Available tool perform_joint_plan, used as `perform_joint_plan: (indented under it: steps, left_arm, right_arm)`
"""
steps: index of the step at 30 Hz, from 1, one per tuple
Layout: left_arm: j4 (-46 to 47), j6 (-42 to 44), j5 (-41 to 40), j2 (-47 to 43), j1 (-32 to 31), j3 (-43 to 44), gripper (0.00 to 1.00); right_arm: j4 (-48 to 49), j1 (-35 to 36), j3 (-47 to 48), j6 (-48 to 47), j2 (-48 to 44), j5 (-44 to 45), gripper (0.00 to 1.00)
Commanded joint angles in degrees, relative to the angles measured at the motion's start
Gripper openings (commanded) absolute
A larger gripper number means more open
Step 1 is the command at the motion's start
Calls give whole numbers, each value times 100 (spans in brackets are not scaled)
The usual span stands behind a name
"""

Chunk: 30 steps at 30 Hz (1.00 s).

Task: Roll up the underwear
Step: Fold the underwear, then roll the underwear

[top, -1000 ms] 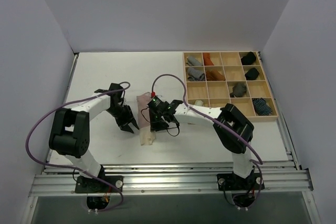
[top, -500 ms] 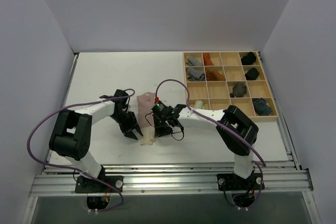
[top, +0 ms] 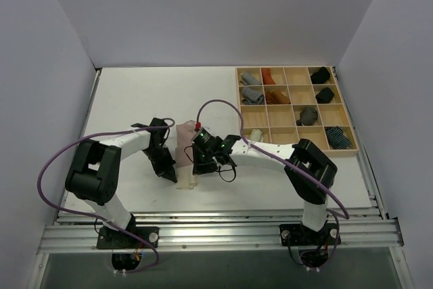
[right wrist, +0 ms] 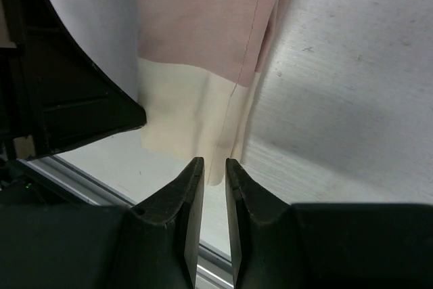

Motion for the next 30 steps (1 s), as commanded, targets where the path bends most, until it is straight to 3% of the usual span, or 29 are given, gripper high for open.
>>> perform_joint_plan:
  steps: [1,3,5,11,19,30]
  left_arm:
    - [-446,46,-280,-286,-9,113,2]
    - [-552,11,-333,-347,-9,113,3]
    - [-640,-16,-359,-417,-9,130,14]
    - [-992,-253,-666,-883,-9,569,28]
    - [482,-1051,53,-1516,-228,-158,30]
    - [1671,-1808,-51,-1025,-536,-1618,30]
  right_arm:
    - [126,158,-98,115,208,-99,16]
    - [126,202,-107,124,261,-100,15]
    - [22,202,-20,89,252,-65,15]
    - [-962,-192,937,-271,-55,278,15]
    - [-937,-756,1966,-745,497,59,16]
    - [-664,-1046,2801,-886,1983,-127,15]
